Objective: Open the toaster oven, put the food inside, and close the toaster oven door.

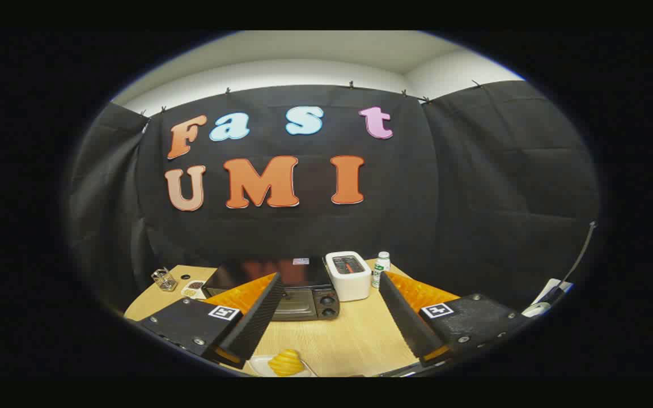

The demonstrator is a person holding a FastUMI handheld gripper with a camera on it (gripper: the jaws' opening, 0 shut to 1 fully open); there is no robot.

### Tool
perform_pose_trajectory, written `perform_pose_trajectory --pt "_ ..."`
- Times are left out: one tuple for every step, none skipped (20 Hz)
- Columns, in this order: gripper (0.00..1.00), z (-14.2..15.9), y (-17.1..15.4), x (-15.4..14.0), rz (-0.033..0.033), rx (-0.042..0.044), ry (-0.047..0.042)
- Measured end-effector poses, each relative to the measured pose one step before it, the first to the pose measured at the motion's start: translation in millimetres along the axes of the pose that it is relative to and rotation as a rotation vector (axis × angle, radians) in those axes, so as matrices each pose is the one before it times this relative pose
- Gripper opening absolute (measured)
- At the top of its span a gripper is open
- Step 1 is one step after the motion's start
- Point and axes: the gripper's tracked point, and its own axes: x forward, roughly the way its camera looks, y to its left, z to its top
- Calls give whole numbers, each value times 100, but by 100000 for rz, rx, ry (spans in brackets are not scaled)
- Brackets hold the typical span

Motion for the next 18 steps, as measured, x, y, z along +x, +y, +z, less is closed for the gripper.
perform_pose_trajectory --pt "100 96 -80 -107 -216 -234 -63" --pt "100 80 -194 -71 -236 -106 -259" --pt "100 207 -14 -85 -113 -16 -250" --pt "100 51 -75 -46 -130 163 -167" --pt "100 169 6 47 -12 247 -121" --pt "100 1 2 -84 12 249 -34" --pt "100 8 61 -12 286 61 119" --pt "100 63 49 -65 262 -166 -264" --pt "100 104 30 -32 -26 -367 -351" --pt "100 53 7 110 -281 -667 -75" --pt "100 69 35 40 -256 -827 161" --pt "100 -80 63 -15 -88 -773 143" --pt "100 26 46 68 147 -624 -195" --pt "100 134 92 -50 141 -311 -299" --pt "100 115 156 24 363 -146 -219" --pt "100 63 243 -20 444 -58 -3" --pt "100 -24 206 102 308 -47 95" --pt "100 -10 -31 -61 187 -39 -122"
